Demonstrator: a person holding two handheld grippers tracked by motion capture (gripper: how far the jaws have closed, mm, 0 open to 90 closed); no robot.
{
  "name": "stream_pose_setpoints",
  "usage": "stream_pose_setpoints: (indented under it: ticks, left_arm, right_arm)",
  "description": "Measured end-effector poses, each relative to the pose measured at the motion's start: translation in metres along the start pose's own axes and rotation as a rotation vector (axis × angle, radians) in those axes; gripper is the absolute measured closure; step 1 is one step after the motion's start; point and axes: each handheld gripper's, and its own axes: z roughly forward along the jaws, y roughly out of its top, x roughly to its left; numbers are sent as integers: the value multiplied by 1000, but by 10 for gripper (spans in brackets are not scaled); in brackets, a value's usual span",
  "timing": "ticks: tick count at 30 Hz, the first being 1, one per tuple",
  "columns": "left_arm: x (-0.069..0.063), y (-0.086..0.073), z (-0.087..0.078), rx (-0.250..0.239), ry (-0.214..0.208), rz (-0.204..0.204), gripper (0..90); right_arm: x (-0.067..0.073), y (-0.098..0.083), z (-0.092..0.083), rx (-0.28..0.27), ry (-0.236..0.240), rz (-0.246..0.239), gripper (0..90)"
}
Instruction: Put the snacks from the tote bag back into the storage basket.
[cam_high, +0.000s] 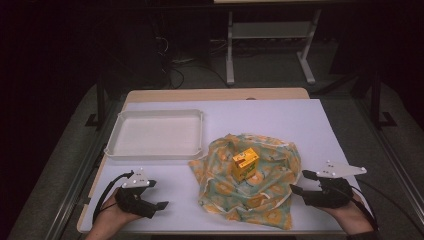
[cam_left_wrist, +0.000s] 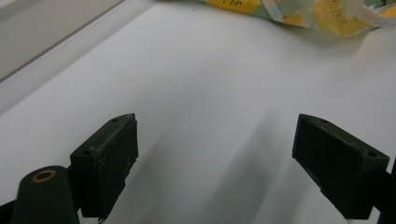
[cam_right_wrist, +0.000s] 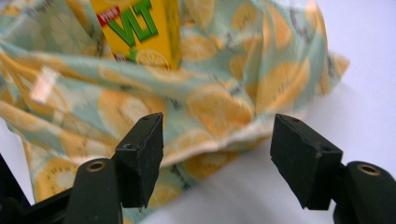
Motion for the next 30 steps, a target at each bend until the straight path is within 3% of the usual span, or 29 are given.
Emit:
stream_pose_setpoints:
  ticks: [6,7,11,18,23,30]
  left_arm:
    - [-4,11,-2,-25,-10,0,139]
    - [-7,18,-2,-16,-15,24,138]
    - [-11,33,-4,-20,-17,31,139]
    - [-15,52,-5,-36,-32,23,147]
    - [-21,75,-1,-37,-51,62,147]
    - [-26,92,6,-45,-71,68,147]
  right_arm:
    - [-3,-18,-3,44,-29,23,312]
    - [-4,-20,-4,49,-35,21,306]
    - [-6,-25,-3,64,-53,37,291]
    - [-6,-28,0,71,-63,37,263]
    - [-7,-28,0,76,-65,40,261]
    - [-8,-28,1,77,-78,45,242]
